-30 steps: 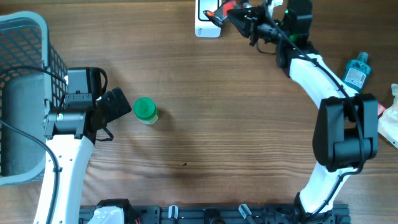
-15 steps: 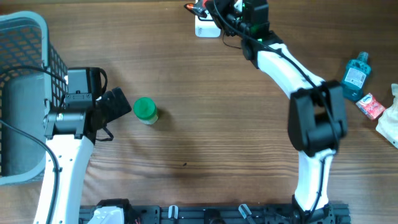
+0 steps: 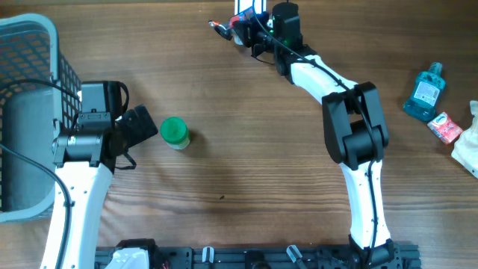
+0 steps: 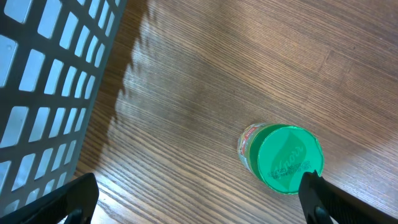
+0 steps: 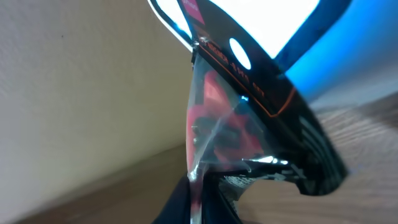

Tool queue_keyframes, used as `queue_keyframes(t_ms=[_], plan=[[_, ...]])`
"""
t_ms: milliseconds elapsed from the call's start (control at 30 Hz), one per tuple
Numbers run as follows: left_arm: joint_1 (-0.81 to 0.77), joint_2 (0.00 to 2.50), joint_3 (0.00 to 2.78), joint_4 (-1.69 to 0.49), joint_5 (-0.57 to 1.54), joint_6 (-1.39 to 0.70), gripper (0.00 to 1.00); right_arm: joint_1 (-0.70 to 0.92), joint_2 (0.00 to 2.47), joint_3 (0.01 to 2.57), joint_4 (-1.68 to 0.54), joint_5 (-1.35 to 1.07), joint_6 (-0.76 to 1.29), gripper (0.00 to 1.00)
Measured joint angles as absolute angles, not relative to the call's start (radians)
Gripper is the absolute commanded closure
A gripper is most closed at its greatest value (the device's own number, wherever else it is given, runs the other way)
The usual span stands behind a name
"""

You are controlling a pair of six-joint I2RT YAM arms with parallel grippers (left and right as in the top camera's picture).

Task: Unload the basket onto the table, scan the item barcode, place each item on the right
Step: 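Carry the packet to the white scanner and hold it over it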

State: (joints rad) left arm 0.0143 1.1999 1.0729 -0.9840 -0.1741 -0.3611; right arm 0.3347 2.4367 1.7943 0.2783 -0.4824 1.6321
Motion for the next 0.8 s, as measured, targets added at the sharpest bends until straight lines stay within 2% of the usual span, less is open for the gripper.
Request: queue_keyframes(t_ms=[300, 800], plan=[[0.014, 1.2, 1.073, -0.984, -0.175, -0.361, 0.0, 0.335, 2.437, 1.802, 0.328, -0.488, 1.751, 0.95], [0.014, 1.2, 1.073, -0.984, -0.174, -0.361, 0.0, 0.347, 2.47, 1.81, 0.466, -0.379, 1.795, 0.95]])
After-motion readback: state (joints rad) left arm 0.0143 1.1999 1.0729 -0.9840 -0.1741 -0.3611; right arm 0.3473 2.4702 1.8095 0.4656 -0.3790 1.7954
